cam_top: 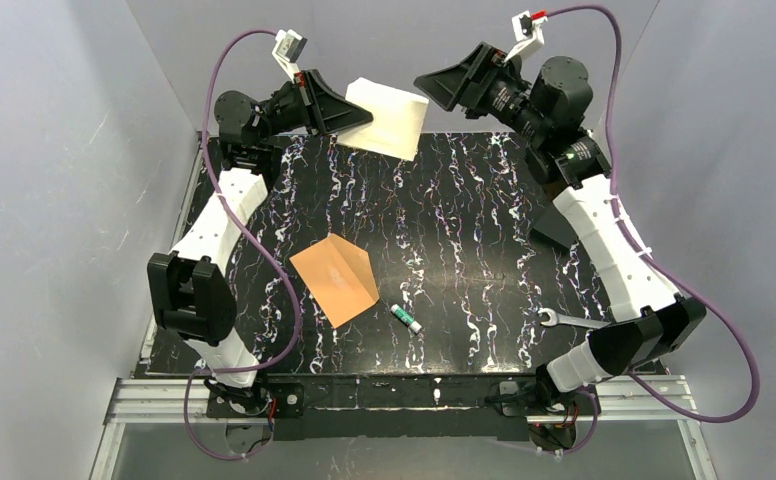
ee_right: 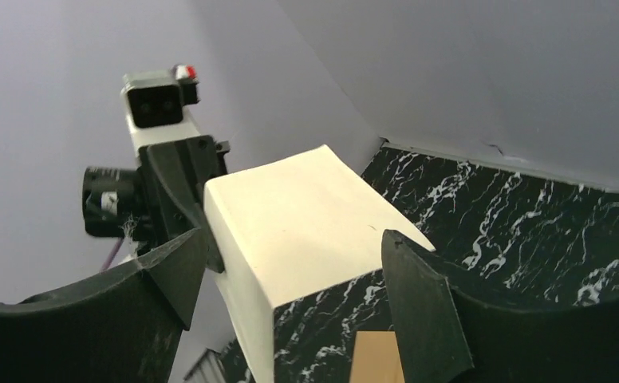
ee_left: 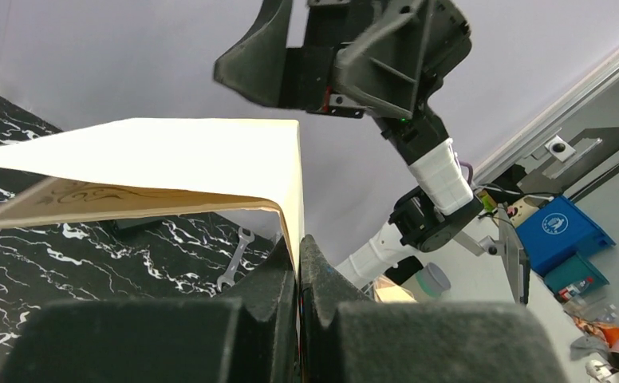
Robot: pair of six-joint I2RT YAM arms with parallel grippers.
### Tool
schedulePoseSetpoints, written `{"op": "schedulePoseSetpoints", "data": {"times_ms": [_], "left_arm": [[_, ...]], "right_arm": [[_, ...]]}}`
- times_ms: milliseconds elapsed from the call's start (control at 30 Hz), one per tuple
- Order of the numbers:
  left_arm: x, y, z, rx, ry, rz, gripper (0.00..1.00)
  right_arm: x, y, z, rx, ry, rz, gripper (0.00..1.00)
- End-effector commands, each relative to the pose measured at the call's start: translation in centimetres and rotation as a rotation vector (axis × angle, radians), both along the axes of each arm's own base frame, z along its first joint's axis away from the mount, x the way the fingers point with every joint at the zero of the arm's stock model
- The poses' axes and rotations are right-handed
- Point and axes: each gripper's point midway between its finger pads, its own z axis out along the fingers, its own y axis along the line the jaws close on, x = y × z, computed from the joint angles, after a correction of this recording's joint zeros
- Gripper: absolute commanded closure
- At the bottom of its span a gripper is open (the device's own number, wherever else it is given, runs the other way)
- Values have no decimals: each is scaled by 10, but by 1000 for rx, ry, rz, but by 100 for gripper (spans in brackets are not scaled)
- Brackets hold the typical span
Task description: Place the letter into the envelope and seal it
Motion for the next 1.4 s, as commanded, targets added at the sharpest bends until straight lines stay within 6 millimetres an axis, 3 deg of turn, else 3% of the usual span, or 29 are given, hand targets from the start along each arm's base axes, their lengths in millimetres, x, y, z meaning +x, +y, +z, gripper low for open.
{"op": "schedulePoseSetpoints", "data": {"times_ms": [0,167,267,433,533,833,1000,1300,1367], "left_arm": [[-36,7,26,15,-128,-32,100],[-48,8,28,36,-149,-63,100],[-50,8,31,36,-159,-64,100],[-49,8,34,28,-166,-57,100],[-46,8,38,15,-168,-42,100],[-38,8,35,3,-163,-8,100],[-34,9,31,7,-158,15,100],[-33,9,32,1,-155,38,100],[-34,11,31,3,-154,43,89]], "right_arm": [[-57,9,44,-202,-454,236,12],[-73,37,16,-236,-478,479,11],[-74,42,11,-234,-471,497,15],[-76,46,10,-200,-409,532,41],[-80,46,3,-179,-377,556,51],[-87,34,14,-97,-362,495,68],[-86,19,37,38,-381,385,80],[-82,20,42,97,-369,378,99],[-81,18,44,99,-370,366,99]]}}
